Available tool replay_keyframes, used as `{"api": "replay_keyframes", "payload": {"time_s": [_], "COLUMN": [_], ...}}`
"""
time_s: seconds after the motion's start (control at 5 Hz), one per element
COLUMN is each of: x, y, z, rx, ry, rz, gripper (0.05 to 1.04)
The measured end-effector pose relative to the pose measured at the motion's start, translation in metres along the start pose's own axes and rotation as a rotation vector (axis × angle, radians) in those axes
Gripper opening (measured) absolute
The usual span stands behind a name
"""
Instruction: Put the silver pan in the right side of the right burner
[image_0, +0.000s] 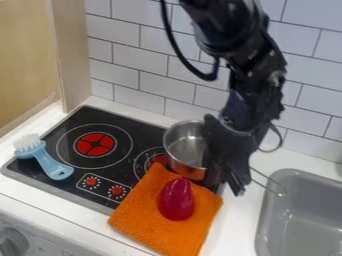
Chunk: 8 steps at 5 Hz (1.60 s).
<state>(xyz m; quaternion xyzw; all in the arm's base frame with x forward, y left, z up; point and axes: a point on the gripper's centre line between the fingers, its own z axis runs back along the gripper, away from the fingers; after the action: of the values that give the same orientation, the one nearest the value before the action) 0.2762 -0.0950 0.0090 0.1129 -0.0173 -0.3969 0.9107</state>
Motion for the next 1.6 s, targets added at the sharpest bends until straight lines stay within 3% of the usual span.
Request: {"api": "replay_keyframes", "payload": {"time_s": [0.2, 0.4, 0.6, 1.0, 1.2, 1.4, 1.6], "x": [0.005, 0.014, 0.014, 0.020, 0.019, 0.011, -0.003], "y": [0.003, 0.006, 0.004, 0.007, 0.007, 0.017, 0.025], "z": [-0.009, -0.008, -0.008, -0.005, -0.002, 0.031, 0.053], "rx": [0.015, 0.010, -0.031, -0.039, -0.038, -0.008, -0.018], "ry": [0.022, 0.006, 0.002, -0.021, -0.025, -0.121, -0.201], "rz": [-0.004, -0.002, 0.005, 0.007, 0.006, 0.060, 0.083], "gripper": [0.064, 0.081, 0.241, 0.820, 1.017, 1.007, 0.999]}}
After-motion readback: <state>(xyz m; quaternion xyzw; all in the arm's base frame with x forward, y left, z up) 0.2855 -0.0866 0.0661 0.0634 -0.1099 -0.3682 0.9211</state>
